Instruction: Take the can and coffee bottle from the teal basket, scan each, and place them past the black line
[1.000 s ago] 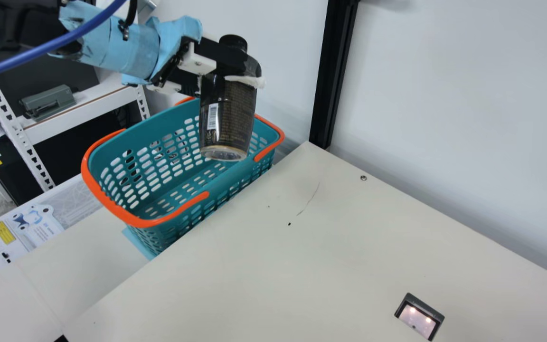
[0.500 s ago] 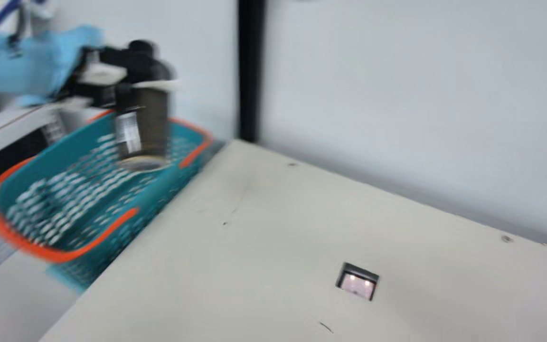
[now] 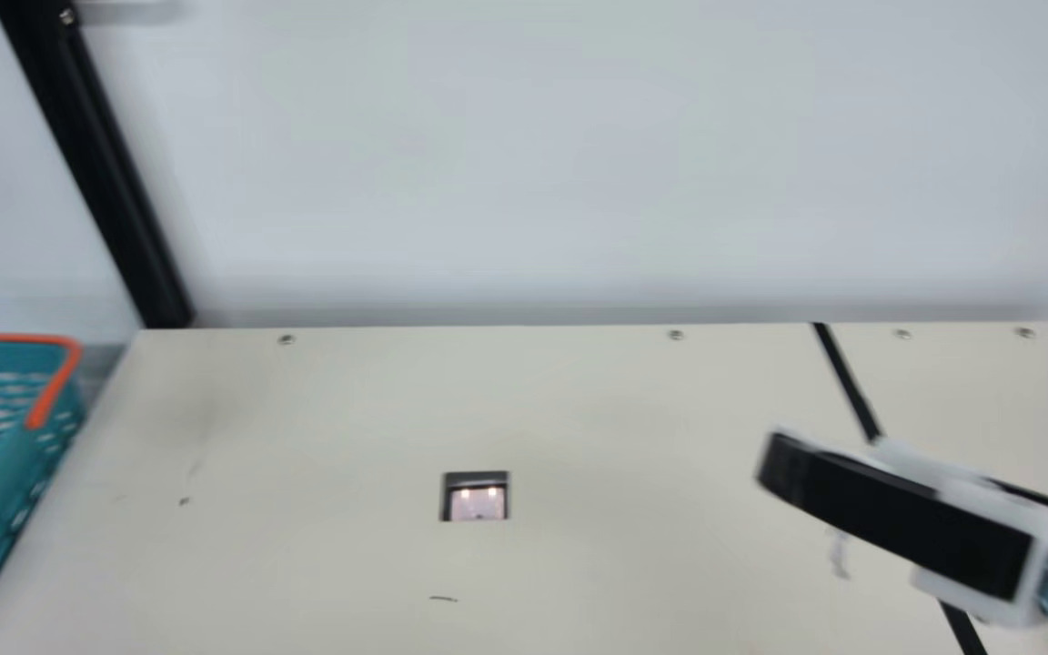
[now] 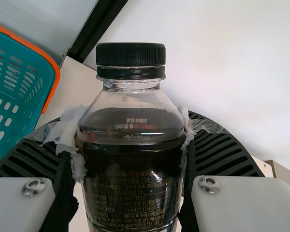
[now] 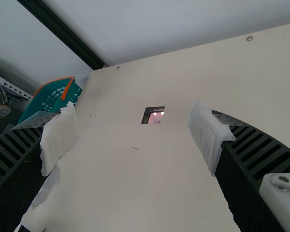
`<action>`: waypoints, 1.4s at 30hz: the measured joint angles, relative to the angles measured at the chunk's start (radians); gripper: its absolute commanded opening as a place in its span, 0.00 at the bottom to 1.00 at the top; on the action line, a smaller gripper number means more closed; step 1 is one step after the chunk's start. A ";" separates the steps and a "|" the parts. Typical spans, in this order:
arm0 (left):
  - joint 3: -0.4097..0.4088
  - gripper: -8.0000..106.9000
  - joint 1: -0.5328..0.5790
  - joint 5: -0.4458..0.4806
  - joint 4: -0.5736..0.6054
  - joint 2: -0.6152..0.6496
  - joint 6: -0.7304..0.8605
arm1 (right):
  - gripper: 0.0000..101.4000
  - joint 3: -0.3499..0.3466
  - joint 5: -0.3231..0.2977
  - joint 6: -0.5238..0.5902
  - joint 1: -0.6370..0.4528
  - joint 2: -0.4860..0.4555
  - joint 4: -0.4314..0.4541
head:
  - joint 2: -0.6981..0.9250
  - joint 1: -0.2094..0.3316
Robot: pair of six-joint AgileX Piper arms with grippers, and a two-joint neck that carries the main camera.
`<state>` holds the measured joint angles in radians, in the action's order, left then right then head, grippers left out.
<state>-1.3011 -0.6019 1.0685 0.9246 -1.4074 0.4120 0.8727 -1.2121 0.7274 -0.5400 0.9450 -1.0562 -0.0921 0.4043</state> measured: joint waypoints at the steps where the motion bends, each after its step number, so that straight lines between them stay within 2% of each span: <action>1: 0.000 0.16 0.000 0.000 0.000 0.000 0.000 | 1.00 0.000 0.000 0.000 0.000 0.000 0.000 | -0.026 0.000; 4: 0.000 0.16 0.000 0.000 0.000 0.000 0.000 | 1.00 0.000 0.000 0.000 0.000 0.000 0.000 | -0.072 0.000; 17: -0.004 0.16 0.004 0.000 -0.004 0.000 -0.009 | 1.00 0.000 0.000 0.000 0.000 0.000 0.000 | -0.072 0.000; 20: 0.002 0.16 0.016 0.025 -0.006 0.013 -0.022 | 1.00 0.000 0.000 0.000 0.000 0.000 0.000 | -0.072 -0.005; 30: 0.088 0.16 0.104 0.150 0.019 0.127 -0.121 | 1.00 0.000 0.000 0.000 0.000 0.000 0.000 | -0.072 0.000; 35: 0.134 0.16 0.184 0.152 0.056 0.182 -0.217 | 1.00 0.000 0.000 0.000 0.000 0.000 0.000 | -0.072 0.000; 42: 0.143 0.16 0.294 0.152 0.098 0.228 -0.357 | 1.00 0.000 0.000 0.000 0.000 0.000 0.000 | -0.072 0.000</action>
<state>-1.1576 -0.3084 1.2210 1.0227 -1.1796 0.0547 0.8727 -1.2121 0.7274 -0.5400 0.9450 -1.0562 -0.1638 0.4043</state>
